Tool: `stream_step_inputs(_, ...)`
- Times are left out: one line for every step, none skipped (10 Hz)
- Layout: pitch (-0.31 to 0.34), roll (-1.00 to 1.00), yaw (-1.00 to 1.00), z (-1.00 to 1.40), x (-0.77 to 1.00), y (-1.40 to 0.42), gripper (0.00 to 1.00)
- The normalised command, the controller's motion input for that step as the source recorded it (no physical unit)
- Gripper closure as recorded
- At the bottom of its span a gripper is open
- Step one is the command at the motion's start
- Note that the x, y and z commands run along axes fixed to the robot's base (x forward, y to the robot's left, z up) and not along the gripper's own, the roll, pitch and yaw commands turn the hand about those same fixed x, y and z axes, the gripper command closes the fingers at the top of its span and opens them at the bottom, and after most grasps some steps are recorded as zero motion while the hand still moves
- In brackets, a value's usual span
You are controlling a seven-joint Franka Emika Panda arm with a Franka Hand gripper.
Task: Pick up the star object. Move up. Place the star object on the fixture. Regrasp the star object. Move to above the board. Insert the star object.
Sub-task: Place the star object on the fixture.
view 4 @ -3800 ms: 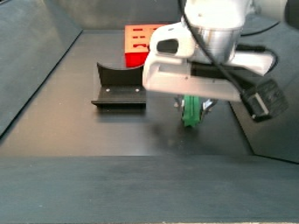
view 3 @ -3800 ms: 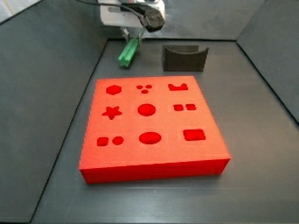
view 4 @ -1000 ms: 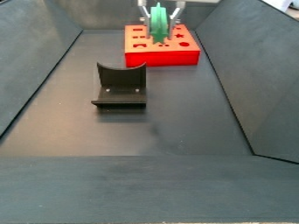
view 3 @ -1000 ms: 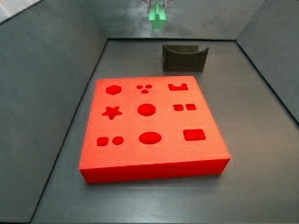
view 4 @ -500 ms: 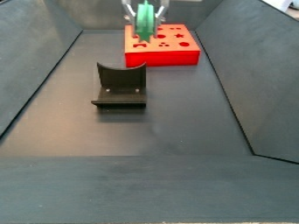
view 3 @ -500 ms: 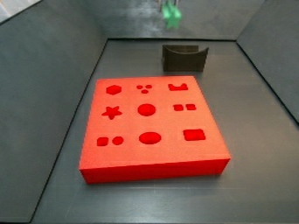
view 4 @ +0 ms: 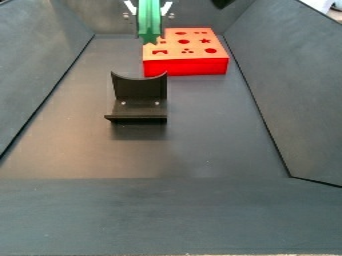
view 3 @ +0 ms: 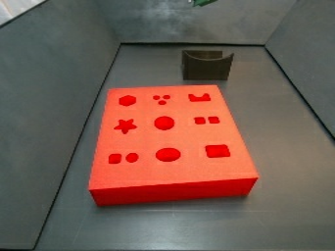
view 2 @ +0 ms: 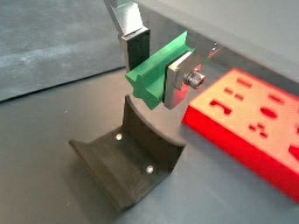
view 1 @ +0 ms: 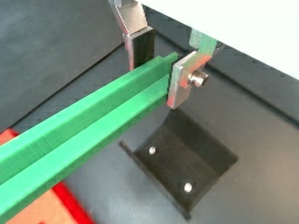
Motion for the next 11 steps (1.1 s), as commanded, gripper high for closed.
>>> stream_step_inputs(0.209, -0.94, -0.01, 0.0, 0.45, 0.07, 1.0)
stream_step_inputs(0.187, -0.73, -0.05, 0.0, 0.36, 0.06, 1.0)
stream_step_inputs(0.175, -0.62, -0.07, 0.0, 0.32, 0.06, 1.0)
stream_step_inputs(0.148, -0.41, -0.09, -0.01, 0.23, 0.06, 1.0)
stream_step_inputs(0.123, -0.25, -0.1, -0.01, 0.14, 0.04, 1.0)
stream_step_inputs(0.072, -1.0, -0.18, -1.0, 0.1, 0.06, 1.0)
stream_step_inputs(0.048, -1.0, -0.18, -1.0, 0.1, 0.07, 1.0)
stream_step_inputs(0.054, -1.0, -0.18, -1.0, 0.11, 0.07, 1.0)
stream_step_inputs(0.069, -1.0, -0.19, -1.0, 0.13, 0.08, 1.0)
stream_step_inputs(0.071, -1.0, -0.19, -1.0, 0.13, 0.09, 1.0)
stream_step_inputs(0.059, -1.0, -0.2, -1.0, 0.14, 0.09, 1.0)
